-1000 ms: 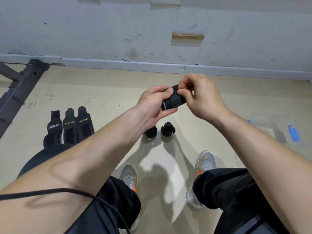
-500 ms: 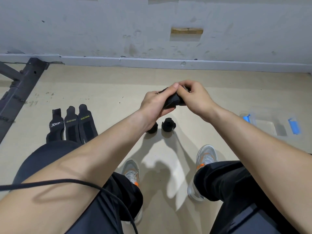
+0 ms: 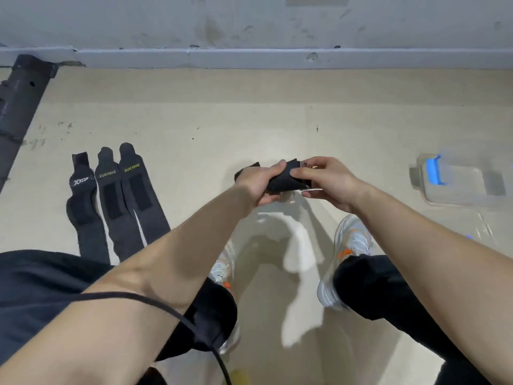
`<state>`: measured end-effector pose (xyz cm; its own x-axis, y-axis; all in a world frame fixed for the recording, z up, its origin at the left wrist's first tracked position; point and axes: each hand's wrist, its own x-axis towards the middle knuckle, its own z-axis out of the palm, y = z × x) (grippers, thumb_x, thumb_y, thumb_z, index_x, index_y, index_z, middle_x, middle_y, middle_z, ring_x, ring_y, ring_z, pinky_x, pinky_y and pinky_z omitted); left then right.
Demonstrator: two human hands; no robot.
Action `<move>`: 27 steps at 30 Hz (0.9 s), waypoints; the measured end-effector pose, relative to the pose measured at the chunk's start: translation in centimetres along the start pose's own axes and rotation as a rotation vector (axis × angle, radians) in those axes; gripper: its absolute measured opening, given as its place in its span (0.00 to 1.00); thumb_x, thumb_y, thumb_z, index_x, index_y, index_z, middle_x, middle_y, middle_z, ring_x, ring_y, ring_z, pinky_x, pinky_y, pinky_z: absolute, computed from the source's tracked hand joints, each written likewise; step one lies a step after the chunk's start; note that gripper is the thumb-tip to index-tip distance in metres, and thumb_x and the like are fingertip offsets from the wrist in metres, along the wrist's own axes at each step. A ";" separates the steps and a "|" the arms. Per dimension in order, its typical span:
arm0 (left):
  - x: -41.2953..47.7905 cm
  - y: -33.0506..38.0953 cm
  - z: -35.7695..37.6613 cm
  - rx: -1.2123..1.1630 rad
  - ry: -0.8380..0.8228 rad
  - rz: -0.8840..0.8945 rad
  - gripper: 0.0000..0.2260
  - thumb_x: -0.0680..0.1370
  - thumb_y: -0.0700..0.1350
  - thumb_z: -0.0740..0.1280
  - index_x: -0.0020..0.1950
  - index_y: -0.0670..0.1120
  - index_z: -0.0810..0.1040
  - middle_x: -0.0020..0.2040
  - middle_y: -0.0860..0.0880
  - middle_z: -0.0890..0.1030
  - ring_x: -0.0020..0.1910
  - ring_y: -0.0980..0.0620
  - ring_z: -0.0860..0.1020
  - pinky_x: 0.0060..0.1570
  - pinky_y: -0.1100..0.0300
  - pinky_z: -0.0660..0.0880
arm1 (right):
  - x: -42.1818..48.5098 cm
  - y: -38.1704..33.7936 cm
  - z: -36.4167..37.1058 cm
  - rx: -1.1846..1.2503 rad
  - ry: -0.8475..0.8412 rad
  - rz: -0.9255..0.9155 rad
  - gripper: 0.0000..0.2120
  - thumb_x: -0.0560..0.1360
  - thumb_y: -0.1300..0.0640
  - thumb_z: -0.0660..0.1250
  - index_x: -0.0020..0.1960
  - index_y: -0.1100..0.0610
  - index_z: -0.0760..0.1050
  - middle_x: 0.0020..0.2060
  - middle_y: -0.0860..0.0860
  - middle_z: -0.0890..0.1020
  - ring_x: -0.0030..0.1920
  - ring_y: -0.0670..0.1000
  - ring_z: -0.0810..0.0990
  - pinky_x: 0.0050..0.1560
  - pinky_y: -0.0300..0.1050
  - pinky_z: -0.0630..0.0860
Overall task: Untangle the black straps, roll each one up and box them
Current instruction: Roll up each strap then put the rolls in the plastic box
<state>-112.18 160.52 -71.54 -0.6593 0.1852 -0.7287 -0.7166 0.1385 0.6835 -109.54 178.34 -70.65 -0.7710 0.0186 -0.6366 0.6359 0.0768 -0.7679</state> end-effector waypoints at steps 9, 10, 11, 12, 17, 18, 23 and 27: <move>9.9 -9.8 2.4 0.109 0.265 -0.089 0.08 0.77 0.41 0.64 0.51 0.51 0.80 0.52 0.47 0.84 0.47 0.48 0.79 0.58 0.51 0.79 | 8.4 9.9 3.3 -0.307 0.328 0.090 0.24 0.66 0.45 0.79 0.52 0.55 0.73 0.49 0.50 0.81 0.50 0.54 0.82 0.47 0.48 0.80; 10.8 -10.3 2.5 0.083 0.245 -0.104 0.10 0.76 0.40 0.63 0.51 0.51 0.81 0.51 0.46 0.84 0.46 0.47 0.79 0.55 0.51 0.79 | 9.2 10.5 3.7 -0.311 0.348 0.091 0.25 0.66 0.44 0.79 0.54 0.55 0.72 0.49 0.50 0.81 0.49 0.53 0.82 0.47 0.47 0.79; 11.7 -10.7 2.4 0.058 0.224 -0.118 0.12 0.75 0.39 0.62 0.51 0.50 0.83 0.50 0.45 0.85 0.44 0.47 0.78 0.49 0.53 0.79 | 10.0 11.1 4.0 -0.298 0.356 0.101 0.27 0.65 0.42 0.79 0.54 0.55 0.72 0.51 0.50 0.80 0.50 0.53 0.82 0.48 0.47 0.79; 12.5 -11.1 2.4 0.031 0.205 -0.129 0.13 0.74 0.39 0.61 0.51 0.50 0.83 0.49 0.44 0.86 0.41 0.47 0.78 0.41 0.55 0.77 | 10.8 11.6 4.2 -0.279 0.361 0.114 0.28 0.65 0.41 0.79 0.55 0.54 0.71 0.52 0.51 0.80 0.50 0.53 0.82 0.50 0.49 0.80; 15.5 -12.3 2.2 0.011 0.163 -0.161 0.18 0.75 0.34 0.59 0.59 0.44 0.82 0.36 0.47 0.79 0.26 0.53 0.72 0.21 0.66 0.65 | 13.6 13.3 4.4 -0.251 0.368 0.162 0.24 0.64 0.44 0.78 0.53 0.51 0.71 0.49 0.51 0.84 0.48 0.52 0.84 0.44 0.43 0.77; 15.9 -12.5 2.3 -0.005 0.165 -0.161 0.18 0.75 0.33 0.59 0.60 0.43 0.82 0.35 0.47 0.77 0.25 0.53 0.71 0.21 0.67 0.64 | 13.9 13.6 4.3 -0.230 0.361 0.171 0.24 0.63 0.44 0.78 0.52 0.51 0.71 0.48 0.51 0.84 0.48 0.52 0.84 0.44 0.44 0.77; 16.4 -13.1 2.2 -0.073 0.167 -0.174 0.17 0.77 0.32 0.61 0.62 0.41 0.81 0.43 0.42 0.81 0.30 0.48 0.77 0.26 0.65 0.72 | 13.9 14.8 3.9 -0.099 0.315 0.171 0.35 0.55 0.36 0.78 0.53 0.52 0.72 0.48 0.52 0.84 0.48 0.53 0.85 0.52 0.58 0.83; 16.0 -13.2 1.7 -0.029 0.148 -0.193 0.17 0.76 0.38 0.61 0.63 0.46 0.80 0.47 0.44 0.79 0.31 0.50 0.75 0.28 0.63 0.74 | 13.2 14.6 3.7 -0.067 0.307 0.207 0.35 0.63 0.41 0.81 0.61 0.54 0.69 0.53 0.56 0.82 0.41 0.51 0.83 0.48 0.52 0.84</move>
<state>-112.87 163.30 -92.18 -0.5340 0.0136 -0.8454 -0.8375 0.1288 0.5311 -110.27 176.06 -90.51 -0.6076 0.3375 -0.7189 0.7833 0.1051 -0.6127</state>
